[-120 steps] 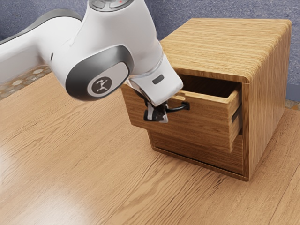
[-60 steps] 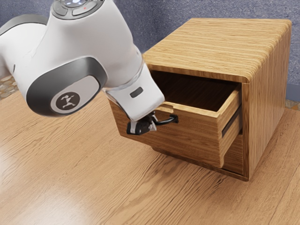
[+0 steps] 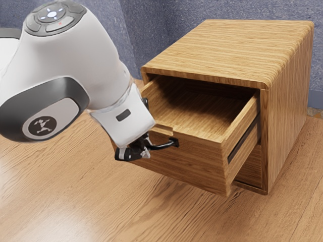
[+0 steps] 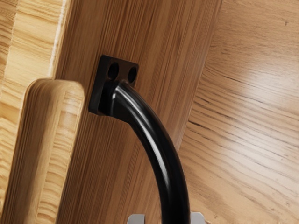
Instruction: Pull the drawer handle with one arm to open the drawer
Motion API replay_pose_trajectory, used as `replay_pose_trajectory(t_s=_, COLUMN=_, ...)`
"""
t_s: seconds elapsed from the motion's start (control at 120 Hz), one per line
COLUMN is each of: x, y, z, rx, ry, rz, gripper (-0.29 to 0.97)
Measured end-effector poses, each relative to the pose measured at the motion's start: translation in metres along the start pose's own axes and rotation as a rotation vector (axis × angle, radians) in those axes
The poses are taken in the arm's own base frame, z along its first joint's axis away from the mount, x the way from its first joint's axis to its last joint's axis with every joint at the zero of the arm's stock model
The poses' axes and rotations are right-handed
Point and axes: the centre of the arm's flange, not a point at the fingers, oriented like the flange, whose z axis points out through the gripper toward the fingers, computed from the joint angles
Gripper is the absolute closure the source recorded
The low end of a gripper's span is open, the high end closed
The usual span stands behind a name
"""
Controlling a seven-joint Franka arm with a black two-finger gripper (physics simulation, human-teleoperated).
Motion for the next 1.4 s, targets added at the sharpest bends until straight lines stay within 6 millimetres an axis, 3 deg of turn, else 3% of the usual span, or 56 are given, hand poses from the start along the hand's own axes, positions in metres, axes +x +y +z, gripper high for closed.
replay_pose_trajectory(t_s=0.442, x=-0.007, y=0.018, z=-0.006, rx=-0.015, ry=0.010, rz=-0.009, gripper=0.73)
replay_pose_trajectory(t_s=0.733, x=-0.009, y=0.021, z=-0.007, rx=-0.040, ry=0.008, rz=-0.010, gripper=0.56)
replay_pose_trajectory(t_s=0.908, x=-0.009, y=0.024, z=-0.021, rx=-0.023, ry=0.017, rz=-0.005, gripper=0.49)
replay_pose_trajectory(t_s=1.033, x=-0.004, y=0.020, z=-0.065, rx=0.027, ry=0.057, rz=-0.004, gripper=0.47)
replay_pose_trajectory(t_s=1.108, x=-0.004, y=-0.001, z=-0.117, rx=0.069, ry=0.116, rz=-0.034, gripper=0.46)
replay_pose_trajectory(t_s=1.158, x=-0.008, y=-0.037, z=-0.153, rx=0.089, ry=0.152, rz=-0.093, gripper=0.45)
replay_pose_trajectory(t_s=1.192, x=-0.024, y=-0.069, z=-0.164, rx=0.087, ry=0.153, rz=-0.170, gripper=0.43)
replay_pose_trajectory(t_s=1.275, x=-0.086, y=-0.130, z=-0.141, rx=0.018, ry=0.078, rz=-0.395, gripper=0.32)
replay_pose_trajectory(t_s=1.4, x=-0.165, y=-0.172, z=-0.086, rx=-0.122, ry=0.033, rz=-0.679, gripper=0.18)
